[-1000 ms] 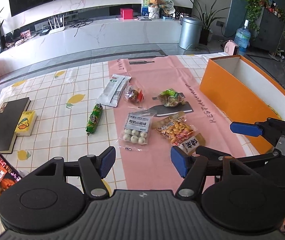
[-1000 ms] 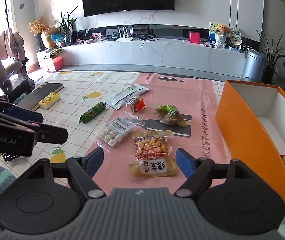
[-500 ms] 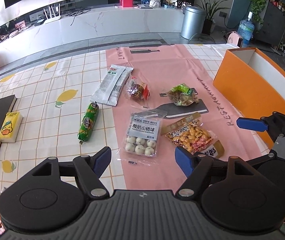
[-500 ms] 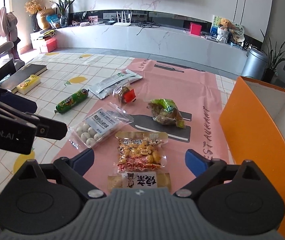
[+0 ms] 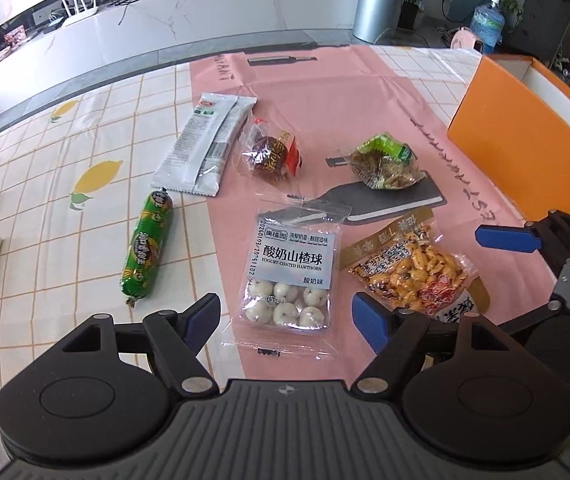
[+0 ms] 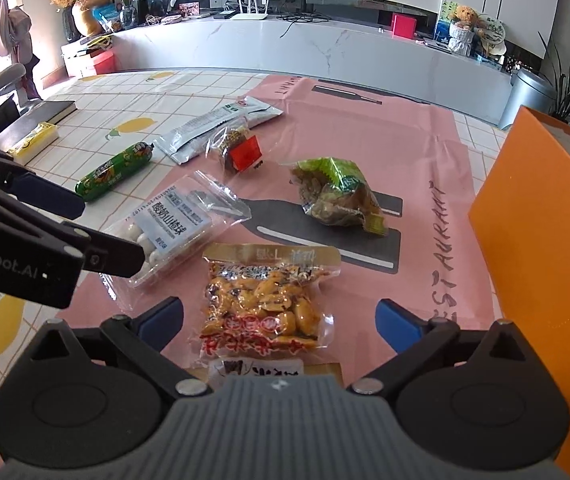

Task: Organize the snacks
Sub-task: 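Move the left tool onto the white hawthorn-ball bag while the right tool approaches the peanut bag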

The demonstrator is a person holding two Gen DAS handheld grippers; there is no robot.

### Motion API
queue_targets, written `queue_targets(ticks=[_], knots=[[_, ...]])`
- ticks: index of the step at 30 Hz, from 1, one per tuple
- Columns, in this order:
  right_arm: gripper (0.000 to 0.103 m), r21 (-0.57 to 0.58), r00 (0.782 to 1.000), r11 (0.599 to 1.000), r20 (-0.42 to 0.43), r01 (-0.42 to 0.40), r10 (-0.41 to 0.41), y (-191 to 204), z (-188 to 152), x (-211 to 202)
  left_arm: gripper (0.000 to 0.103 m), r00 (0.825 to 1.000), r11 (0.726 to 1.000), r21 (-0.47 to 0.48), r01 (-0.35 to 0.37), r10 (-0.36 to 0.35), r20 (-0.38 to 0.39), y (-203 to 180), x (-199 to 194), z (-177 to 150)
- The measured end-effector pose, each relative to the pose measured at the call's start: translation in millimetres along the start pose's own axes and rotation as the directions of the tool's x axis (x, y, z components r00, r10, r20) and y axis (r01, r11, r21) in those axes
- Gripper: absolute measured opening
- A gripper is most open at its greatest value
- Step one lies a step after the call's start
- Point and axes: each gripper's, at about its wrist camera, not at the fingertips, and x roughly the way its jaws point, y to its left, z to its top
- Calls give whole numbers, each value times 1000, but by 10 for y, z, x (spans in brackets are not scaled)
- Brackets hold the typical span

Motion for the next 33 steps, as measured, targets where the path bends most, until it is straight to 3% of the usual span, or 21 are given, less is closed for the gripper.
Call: queue_targets(ticks=[2,12,18,20,22,24,33], knots=[[98,9,1000,1000,4,-16,16,-27,-13,23,88,1000,1000,6,-6,6,-8,0,70,0],[69,0,999,1000,28,-31,31,-115,-19,16,91,998,995,80,-52,54,-34,-71,354,97],[74,6,998,999,39,-43,43,-168,-30,12,93,999,999,37,-40,41,-20,-38,419,151],[81,-17,998,999,51,-41,41,-136,-30,-12,89,999,999,15,-37,37,-14,-16,423,148],[86,-30,997,998,56,-54,56,-115,-32,-24,70,999,999,11,-32,32,3,-26,398,137],[91,-39,996,997,57,-63,66,-90,-34,-18,68,999,999,2,-38,38,-4,-46,380,136],[92,-66,998,997,38,-40,43,36,-41,92,66,998,994,-97,-59,57,-19,-13,258,-23]])
